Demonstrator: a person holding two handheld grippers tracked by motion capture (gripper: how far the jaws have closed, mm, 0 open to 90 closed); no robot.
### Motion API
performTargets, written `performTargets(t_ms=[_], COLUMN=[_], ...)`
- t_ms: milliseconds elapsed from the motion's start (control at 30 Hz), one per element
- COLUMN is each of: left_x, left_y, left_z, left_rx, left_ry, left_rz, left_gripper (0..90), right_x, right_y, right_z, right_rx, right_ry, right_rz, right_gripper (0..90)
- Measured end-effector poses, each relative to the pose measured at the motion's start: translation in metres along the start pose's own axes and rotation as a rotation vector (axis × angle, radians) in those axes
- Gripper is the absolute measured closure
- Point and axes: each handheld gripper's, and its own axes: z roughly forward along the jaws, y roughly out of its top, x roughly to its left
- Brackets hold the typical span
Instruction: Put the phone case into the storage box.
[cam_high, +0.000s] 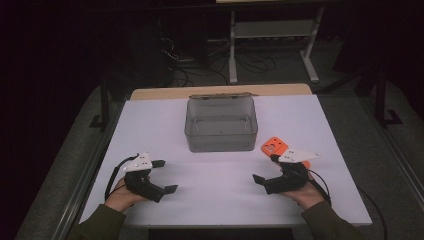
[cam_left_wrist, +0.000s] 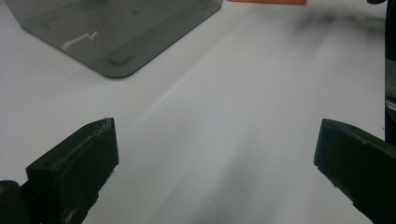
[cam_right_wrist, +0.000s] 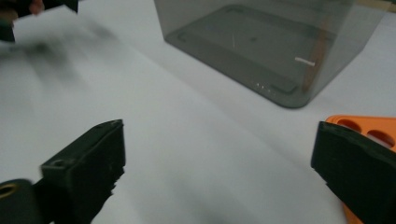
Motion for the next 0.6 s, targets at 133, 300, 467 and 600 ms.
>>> performTargets(t_ms=[133, 300, 467, 600], left_x=[0.0, 0.0, 0.001, 0.003], left_y=[0.0, -0.001, -0.002, -0.003], left_z=[0.0, -0.001, -0.003, -0.004], left_rx=[-0.002, -0.017, -0.029, -0.041], left_ry=[0.0, 0.01, 0.005, 0.006], left_rz=[0.001, 0.002, 0.006, -0.001], left_gripper=[0.0, 0.0, 0.0, 0.0], right_x=[0.001, 0.0, -0.005, -0.007], right_y=[-0.006, -0.015, -0.018, -0.017], right_z=[0.002, 0.0, -0.002, -0.002], right_rx=[0.029, 0.033, 0.03, 0.018], right_ry=[0.006, 0.016, 0.008, 0.02], right_rz=[-0.026, -0.036, -0.044, -0.048], right_gripper=[0.0, 0.0, 0.0, 0.0])
